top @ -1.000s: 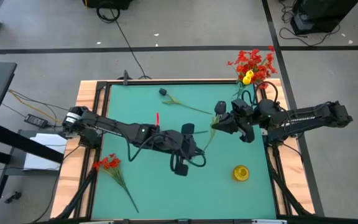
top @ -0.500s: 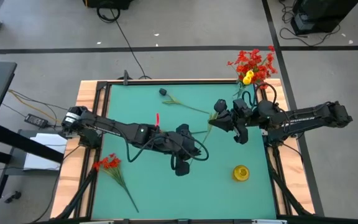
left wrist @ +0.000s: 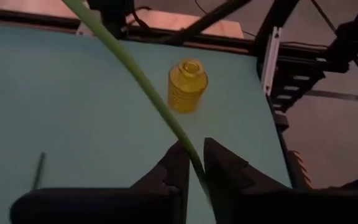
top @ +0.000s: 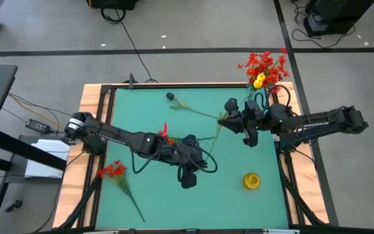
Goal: Sort flowers into vase by color
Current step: Put the bottom black flower into the yellow vase, then put the top red flowers into the yellow vase
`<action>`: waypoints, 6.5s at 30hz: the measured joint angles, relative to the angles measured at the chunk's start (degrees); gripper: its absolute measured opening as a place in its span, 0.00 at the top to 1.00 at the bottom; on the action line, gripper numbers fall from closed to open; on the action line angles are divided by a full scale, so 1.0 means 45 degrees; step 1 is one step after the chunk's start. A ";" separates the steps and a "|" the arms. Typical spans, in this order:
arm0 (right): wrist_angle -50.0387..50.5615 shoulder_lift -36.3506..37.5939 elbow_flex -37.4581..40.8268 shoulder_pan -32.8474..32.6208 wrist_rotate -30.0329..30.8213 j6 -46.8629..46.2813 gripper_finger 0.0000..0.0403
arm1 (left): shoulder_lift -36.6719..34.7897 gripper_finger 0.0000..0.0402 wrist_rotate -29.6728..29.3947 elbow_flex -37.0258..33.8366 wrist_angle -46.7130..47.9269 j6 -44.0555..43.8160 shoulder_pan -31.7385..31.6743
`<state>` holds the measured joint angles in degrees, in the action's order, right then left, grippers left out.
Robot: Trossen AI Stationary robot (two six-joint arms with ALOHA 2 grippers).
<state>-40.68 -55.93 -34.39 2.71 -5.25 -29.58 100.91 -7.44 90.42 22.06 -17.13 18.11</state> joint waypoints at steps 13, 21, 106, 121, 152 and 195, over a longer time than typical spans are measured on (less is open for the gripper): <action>0.0335 0.0426 -0.0053 -0.0051 0.0114 0.0953 0.97 | -0.0066 0.42 -0.0277 -0.0036 0.1108 -0.0727 -0.0004; 0.3331 0.1781 -0.0053 -0.0061 0.0416 0.1822 0.97 | -0.0431 0.23 -0.0539 -0.0019 0.1346 -0.1533 -0.0021; 1.7366 0.1956 -0.5532 -0.9758 0.6880 -0.3428 0.97 | -0.0940 0.21 -0.5070 0.0008 0.3166 -0.6292 -0.1910; 1.8590 0.0610 -0.5532 -1.0271 0.6744 -0.4687 0.93 | -0.0940 0.21 -0.5038 0.0008 0.3721 -0.5677 -0.1930; 1.7544 0.1688 -0.5537 -0.8794 0.5940 -0.6965 0.47 | -0.4560 0.21 -0.6663 0.0013 0.8364 -0.5844 -0.1409; 0.8821 -1.1496 -0.6332 0.0546 0.0624 0.7756 0.47 | -0.5690 0.21 -0.4676 0.0013 1.4383 -0.6632 -0.0872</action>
<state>-0.98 -107.67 -62.89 5.17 -2.44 5.32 75.31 -28.48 90.48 86.78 -46.98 14.19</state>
